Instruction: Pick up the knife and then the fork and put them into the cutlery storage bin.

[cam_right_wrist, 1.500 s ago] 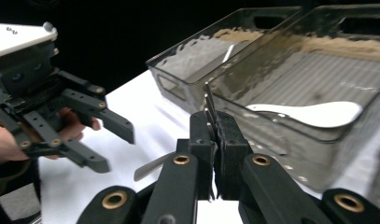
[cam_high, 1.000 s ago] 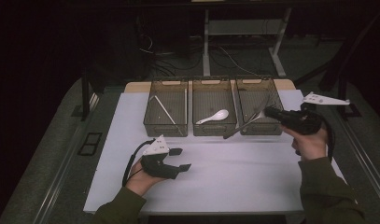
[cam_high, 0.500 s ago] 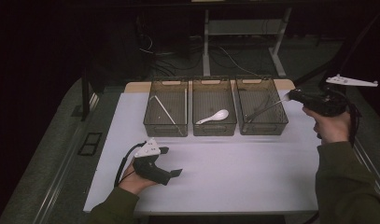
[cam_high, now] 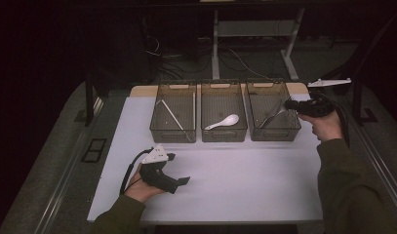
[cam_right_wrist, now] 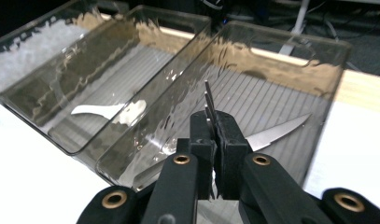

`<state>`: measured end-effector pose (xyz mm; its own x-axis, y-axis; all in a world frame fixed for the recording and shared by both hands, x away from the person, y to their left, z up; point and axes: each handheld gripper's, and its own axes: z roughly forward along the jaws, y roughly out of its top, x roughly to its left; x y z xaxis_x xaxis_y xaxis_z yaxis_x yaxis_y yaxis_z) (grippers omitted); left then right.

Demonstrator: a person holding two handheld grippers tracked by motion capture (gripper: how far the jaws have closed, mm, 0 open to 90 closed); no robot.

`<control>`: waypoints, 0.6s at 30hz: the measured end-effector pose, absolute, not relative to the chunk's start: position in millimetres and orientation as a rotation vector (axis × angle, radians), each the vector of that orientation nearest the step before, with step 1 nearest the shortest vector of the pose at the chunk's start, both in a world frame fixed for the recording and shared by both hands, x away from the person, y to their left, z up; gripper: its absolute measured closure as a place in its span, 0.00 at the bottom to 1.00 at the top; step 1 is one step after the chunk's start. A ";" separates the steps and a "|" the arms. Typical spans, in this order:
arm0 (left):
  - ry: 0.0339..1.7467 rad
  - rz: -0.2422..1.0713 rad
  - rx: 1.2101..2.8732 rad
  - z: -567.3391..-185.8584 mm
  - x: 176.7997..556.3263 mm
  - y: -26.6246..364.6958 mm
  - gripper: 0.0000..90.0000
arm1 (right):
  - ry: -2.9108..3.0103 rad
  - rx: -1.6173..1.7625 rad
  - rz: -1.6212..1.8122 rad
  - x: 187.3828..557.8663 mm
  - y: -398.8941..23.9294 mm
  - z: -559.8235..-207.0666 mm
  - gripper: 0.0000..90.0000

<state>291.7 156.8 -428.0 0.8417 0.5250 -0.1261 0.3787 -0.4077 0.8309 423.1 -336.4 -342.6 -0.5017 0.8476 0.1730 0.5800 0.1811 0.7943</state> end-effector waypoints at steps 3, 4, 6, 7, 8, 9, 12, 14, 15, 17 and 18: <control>0.662 0.187 2.058 -428.7 292.4 156.5 0.00 | 2.168 1.371 1.230 431.2 -330.7 -348.7 0.96; 0.660 0.186 2.059 -428.9 292.5 156.1 0.00 | 2.157 1.377 1.241 434.6 -329.6 -350.2 0.96; 0.657 0.182 2.063 -429.3 292.6 155.1 0.00 | 2.134 1.396 1.236 441.4 -327.2 -352.8 0.95; 0.653 0.183 2.068 -429.5 292.9 154.7 0.00 | 2.122 1.402 1.219 445.1 -324.9 -354.2 0.95; 0.653 0.183 2.069 -429.5 292.9 154.5 0.00 | 2.103 1.400 1.197 448.8 -321.9 -355.9 0.92; 0.652 0.183 2.069 -429.6 293.1 154.4 0.00 | 2.083 1.403 1.173 452.3 -318.6 -357.1 0.87; 0.660 0.182 2.062 -429.7 293.3 155.2 0.00 | 2.027 1.442 1.145 461.2 -313.4 -359.1 0.66; 0.661 0.184 2.057 -429.1 293.3 156.3 0.00 | 1.990 1.462 1.141 464.6 -313.5 -359.1 0.55; 0.660 0.183 2.055 -429.0 293.4 156.7 0.00 | 1.972 1.472 1.137 465.5 -314.9 -359.2 0.50; 0.660 0.185 2.053 -429.4 293.9 157.0 0.00 | 1.968 1.482 1.142 464.8 -316.8 -360.0 0.44; 0.658 0.185 2.056 -429.6 294.2 157.1 0.00 | 1.968 1.478 1.141 464.0 -317.3 -360.3 0.41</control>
<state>294.2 157.1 -429.6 0.8446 0.5208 -0.1244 0.3792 -0.4177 0.8257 464.0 -317.3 -360.3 -0.3423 0.9297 0.1358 0.5800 0.0954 0.8090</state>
